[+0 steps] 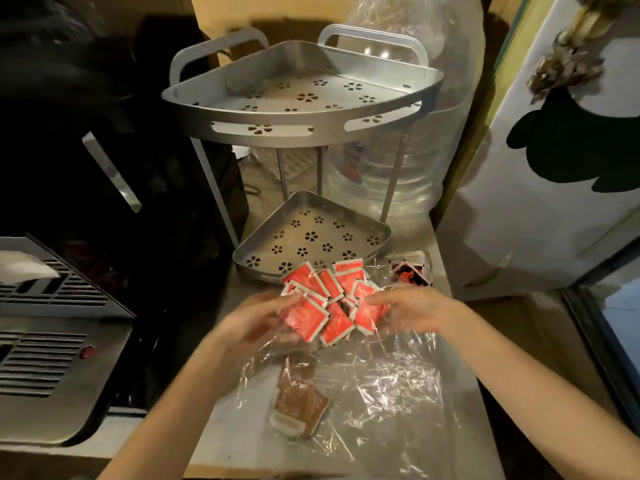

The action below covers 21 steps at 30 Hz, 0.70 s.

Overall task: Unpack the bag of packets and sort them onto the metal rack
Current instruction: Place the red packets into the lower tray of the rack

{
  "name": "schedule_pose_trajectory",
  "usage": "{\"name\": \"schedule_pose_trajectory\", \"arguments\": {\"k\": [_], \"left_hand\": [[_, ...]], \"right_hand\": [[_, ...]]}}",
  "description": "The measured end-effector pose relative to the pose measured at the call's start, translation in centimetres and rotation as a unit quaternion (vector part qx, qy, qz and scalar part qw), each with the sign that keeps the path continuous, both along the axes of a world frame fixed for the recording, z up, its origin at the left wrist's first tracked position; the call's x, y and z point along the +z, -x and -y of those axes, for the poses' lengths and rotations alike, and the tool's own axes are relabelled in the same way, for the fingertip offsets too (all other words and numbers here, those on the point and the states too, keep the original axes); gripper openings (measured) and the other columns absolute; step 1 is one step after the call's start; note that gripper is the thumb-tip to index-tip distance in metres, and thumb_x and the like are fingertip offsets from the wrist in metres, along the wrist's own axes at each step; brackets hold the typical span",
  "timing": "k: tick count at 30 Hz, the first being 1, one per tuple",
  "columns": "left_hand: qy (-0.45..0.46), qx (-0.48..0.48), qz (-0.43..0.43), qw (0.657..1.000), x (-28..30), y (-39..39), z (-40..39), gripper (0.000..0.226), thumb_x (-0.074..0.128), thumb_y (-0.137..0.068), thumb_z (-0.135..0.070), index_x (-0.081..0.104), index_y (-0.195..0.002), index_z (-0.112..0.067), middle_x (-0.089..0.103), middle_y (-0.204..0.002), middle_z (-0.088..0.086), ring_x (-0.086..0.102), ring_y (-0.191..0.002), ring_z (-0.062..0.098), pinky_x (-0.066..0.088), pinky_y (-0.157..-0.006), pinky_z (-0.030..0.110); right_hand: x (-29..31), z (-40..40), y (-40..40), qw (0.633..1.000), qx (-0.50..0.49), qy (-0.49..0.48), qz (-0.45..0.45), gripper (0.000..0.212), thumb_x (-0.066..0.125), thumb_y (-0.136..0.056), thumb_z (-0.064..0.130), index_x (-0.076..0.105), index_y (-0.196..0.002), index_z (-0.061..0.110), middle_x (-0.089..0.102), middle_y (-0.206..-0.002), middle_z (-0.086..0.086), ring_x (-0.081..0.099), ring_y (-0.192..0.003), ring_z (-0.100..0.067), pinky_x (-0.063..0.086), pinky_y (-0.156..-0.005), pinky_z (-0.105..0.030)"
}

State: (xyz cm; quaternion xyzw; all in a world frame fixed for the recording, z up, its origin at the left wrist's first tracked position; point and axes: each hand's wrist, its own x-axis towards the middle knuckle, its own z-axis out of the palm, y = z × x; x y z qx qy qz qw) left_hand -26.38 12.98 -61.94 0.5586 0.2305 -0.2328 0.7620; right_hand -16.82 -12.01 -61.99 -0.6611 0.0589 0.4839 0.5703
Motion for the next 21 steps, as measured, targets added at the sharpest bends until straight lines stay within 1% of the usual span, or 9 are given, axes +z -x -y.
{"name": "schedule_pose_trajectory", "arguments": {"k": [1,3,6,8,12,14,17,19,21], "left_hand": [[-0.009,-0.014,0.001,1.000,0.2,-0.2,-0.1,0.081,0.086,-0.055,-0.031,0.051,-0.123,-0.001,0.068,-0.109,0.019,0.067,-0.097,0.032,0.056,-0.074,0.034],[-0.030,-0.022,0.011,0.999,0.8,-0.9,0.3,0.067,0.079,-0.066,-0.020,0.050,-0.122,0.000,0.073,-0.097,0.014,0.071,-0.085,0.024,0.057,-0.065,0.027],[-0.082,-0.010,0.046,0.996,2.1,-1.3,1.0,0.040,0.068,-0.075,-0.008,0.056,-0.112,0.001,0.075,-0.071,0.003,0.071,-0.062,0.014,0.053,-0.051,0.019],[-0.103,-0.003,0.083,0.991,3.3,-1.3,1.3,0.033,0.070,-0.074,-0.007,0.059,-0.104,0.000,0.074,-0.070,0.004,0.070,-0.058,0.013,0.052,-0.049,0.018],[-0.185,0.018,0.185,0.965,6.0,-1.0,1.2,0.038,0.078,-0.062,-0.017,0.064,-0.096,-0.006,0.075,-0.086,0.008,0.072,-0.076,0.021,0.058,-0.067,0.027],[-0.214,0.040,0.267,0.939,8.0,-1.0,1.3,0.025,0.077,-0.064,-0.009,0.069,-0.088,-0.012,0.076,-0.080,-0.001,0.072,-0.075,0.014,0.057,-0.066,0.021],[-0.255,0.048,0.392,0.883,11.5,-0.8,1.7,0.032,0.075,-0.064,-0.006,0.069,-0.089,-0.025,0.073,-0.075,-0.019,0.070,-0.075,0.001,0.052,-0.064,0.011],[-0.280,0.057,0.462,0.840,13.2,-0.6,1.6,0.035,0.075,-0.060,-0.014,0.072,-0.088,-0.035,0.072,-0.082,-0.022,0.068,-0.082,0.000,0.050,-0.069,0.010],[-0.305,0.066,0.523,0.793,14.0,-0.4,1.3,0.039,0.079,-0.060,-0.012,0.071,-0.093,-0.030,0.071,-0.089,-0.023,0.067,-0.088,0.001,0.049,-0.075,0.011]], "right_hand": [[0.3,-0.3,0.1,1.000,0.004,0.003,0.006,0.099,0.093,-0.033,0.029,0.056,-0.121,0.006,0.055,-0.129,-0.012,0.059,-0.109,-0.026,0.056,-0.081,-0.038],[0.9,-1.1,0.3,0.999,0.018,0.022,0.041,0.104,0.092,-0.031,0.029,0.051,-0.125,0.010,0.058,-0.126,-0.009,0.060,-0.108,-0.021,0.056,-0.067,-0.028],[1.1,-2.0,0.3,0.994,0.022,0.027,0.101,0.083,0.089,-0.050,0.015,0.052,-0.125,0.012,0.064,-0.118,-0.008,0.060,-0.110,-0.026,0.054,-0.084,-0.037],[2.0,-2.3,0.3,0.988,0.014,0.041,0.147,0.064,0.083,-0.060,0.007,0.057,-0.118,0.011,0.066,-0.113,-0.008,0.063,-0.103,-0.025,0.055,-0.082,-0.036],[4.9,-2.2,0.4,0.954,-0.009,0.001,0.300,0.034,0.085,-0.057,0.013,0.070,-0.087,0.011,0.074,-0.088,-0.004,0.070,-0.085,-0.021,0.054,-0.087,-0.039],[7.0,-2.4,0.7,0.925,-0.041,-0.066,0.373,0.028,0.083,-0.059,0.007,0.072,-0.085,0.010,0.075,-0.079,0.003,0.071,-0.079,-0.015,0.055,-0.080,-0.030],[10.2,-2.8,1.2,0.867,-0.064,-0.162,0.468,0.033,0.076,-0.064,-0.003,0.070,-0.091,0.016,0.073,-0.076,0.017,0.069,-0.081,-0.002,0.051,-0.074,-0.013],[11.3,-2.8,1.3,0.824,-0.084,-0.228,0.511,0.039,0.070,-0.067,-0.012,0.069,-0.094,0.015,0.073,-0.083,0.018,0.069,-0.086,-0.003,0.051,-0.076,-0.014],[11.8,-2.8,1.5,0.783,-0.099,-0.258,0.558,0.038,0.064,-0.074,-0.014,0.071,-0.099,0.015,0.074,-0.093,0.011,0.069,-0.093,-0.011,0.054,-0.080,-0.022]]}}
